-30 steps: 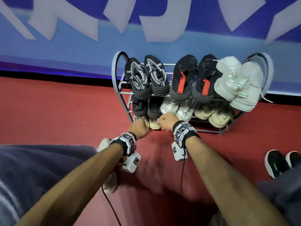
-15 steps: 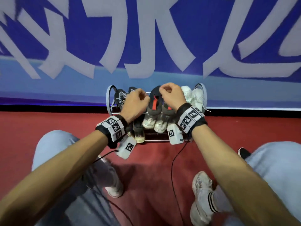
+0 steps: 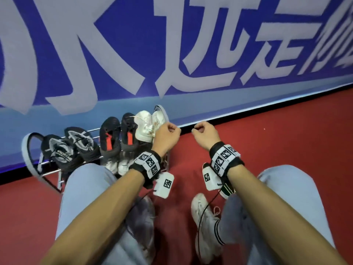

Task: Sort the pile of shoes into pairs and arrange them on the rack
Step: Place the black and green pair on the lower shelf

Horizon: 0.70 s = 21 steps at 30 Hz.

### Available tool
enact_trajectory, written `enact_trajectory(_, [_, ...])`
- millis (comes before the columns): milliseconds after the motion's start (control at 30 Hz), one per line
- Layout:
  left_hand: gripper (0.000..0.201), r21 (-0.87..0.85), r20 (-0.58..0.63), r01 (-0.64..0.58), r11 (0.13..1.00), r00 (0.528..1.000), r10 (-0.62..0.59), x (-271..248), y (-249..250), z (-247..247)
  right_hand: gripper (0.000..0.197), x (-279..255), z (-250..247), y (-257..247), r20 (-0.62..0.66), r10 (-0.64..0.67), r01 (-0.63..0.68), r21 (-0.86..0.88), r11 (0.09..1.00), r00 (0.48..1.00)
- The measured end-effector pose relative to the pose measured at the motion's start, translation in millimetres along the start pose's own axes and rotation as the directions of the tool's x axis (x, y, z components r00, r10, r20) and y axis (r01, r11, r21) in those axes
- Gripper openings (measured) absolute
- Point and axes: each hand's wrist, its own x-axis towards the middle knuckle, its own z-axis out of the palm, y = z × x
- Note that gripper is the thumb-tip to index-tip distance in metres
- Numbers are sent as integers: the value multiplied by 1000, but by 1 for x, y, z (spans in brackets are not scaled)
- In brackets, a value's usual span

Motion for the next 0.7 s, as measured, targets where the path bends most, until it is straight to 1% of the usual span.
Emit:
enact_trajectory(67, [13,-7,70,-38,999,997,38,15,8,32,20,9,-11,29,-47,89,-92,-57,994,995])
enact_trajectory(100, [15,-5,88,-52,999,995,53,22,9,47,20,14,-16,42,-48,135,-139,-84,987,990])
enact_trajectory(167, [11,33,123,-46,998,991,42,31,3,76,22,26,-22,73,-52,239,-244,-129,961,970])
enact_trajectory(233, [7,101,143,-7,995,990,-8,37,-15,103,21,35,-23,111,-41,348,-350,-141,926,937])
enact_trajectory(333, [13,187,166,129,974,973,-161,38,-52,150,13,32,-23,184,-15,491,-487,-151,860,871])
enact_trajectory(400, [19,258,200,231,938,937,-286,33,-83,185,20,19,-26,231,22,548,-534,-193,823,836])
enact_trajectory(433, [20,300,225,254,920,918,-327,29,-99,203,23,12,-28,256,50,564,-541,-225,811,824])
enact_trajectory(500, [22,379,276,250,891,888,-366,20,-128,236,22,1,-29,303,111,620,-577,-268,771,777])
enact_trajectory(533, [25,410,300,243,879,875,-381,16,-143,252,29,0,-26,330,111,643,-596,-285,751,757])
enact_trajectory(567, [27,435,329,232,870,859,-393,11,-157,266,42,-1,-23,355,113,665,-607,-317,729,738])
enact_trajectory(600, [28,452,361,222,864,840,-405,5,-169,278,50,-2,-22,371,120,670,-606,-335,721,732])
enact_trajectory(633, [28,466,394,213,859,819,-418,-1,-183,289,51,-3,-20,383,145,662,-590,-345,730,735])
enact_trajectory(700, [28,466,450,218,858,776,-442,-13,-206,308,48,1,-12,407,164,684,-603,-357,713,711])
